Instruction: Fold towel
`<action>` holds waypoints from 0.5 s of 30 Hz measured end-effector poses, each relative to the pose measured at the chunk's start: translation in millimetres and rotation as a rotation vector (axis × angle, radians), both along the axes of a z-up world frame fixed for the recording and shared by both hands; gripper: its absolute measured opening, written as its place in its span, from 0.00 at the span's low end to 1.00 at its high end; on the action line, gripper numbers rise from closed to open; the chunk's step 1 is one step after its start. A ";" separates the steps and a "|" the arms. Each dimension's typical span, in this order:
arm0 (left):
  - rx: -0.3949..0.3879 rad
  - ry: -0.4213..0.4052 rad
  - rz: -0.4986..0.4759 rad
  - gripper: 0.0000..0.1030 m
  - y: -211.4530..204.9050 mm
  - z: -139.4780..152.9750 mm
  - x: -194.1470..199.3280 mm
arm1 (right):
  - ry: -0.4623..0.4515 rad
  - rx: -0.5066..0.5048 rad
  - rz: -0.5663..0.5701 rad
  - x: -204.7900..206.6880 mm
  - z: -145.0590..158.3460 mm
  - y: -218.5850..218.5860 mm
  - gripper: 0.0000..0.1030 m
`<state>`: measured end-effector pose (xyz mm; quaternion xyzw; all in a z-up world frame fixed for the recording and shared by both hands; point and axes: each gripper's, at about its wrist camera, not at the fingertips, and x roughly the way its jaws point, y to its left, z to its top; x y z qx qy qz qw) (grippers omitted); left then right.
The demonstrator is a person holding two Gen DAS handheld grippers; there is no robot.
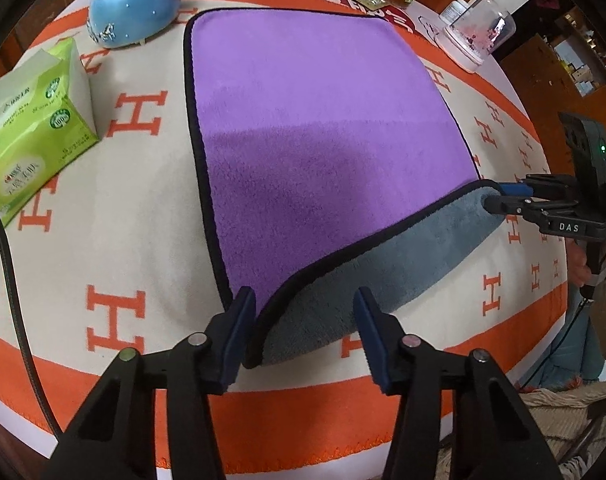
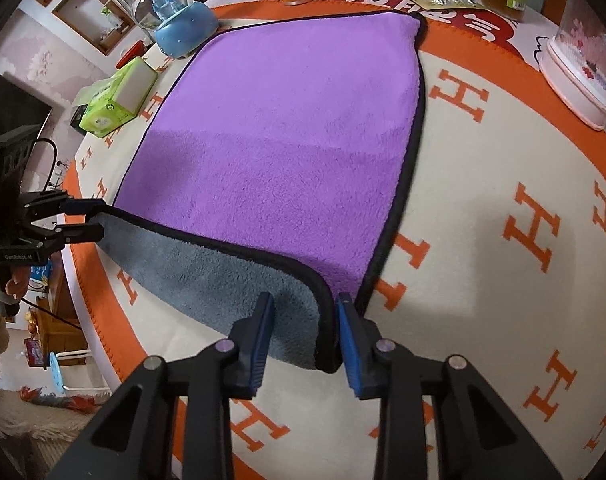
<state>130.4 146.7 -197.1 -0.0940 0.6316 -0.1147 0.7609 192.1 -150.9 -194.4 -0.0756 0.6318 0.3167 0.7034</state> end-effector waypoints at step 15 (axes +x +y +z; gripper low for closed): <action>0.125 -0.082 0.025 0.07 -7.6 22.2 -10.9 | -0.098 0.015 -0.033 -22.3 24.8 -7.5 0.04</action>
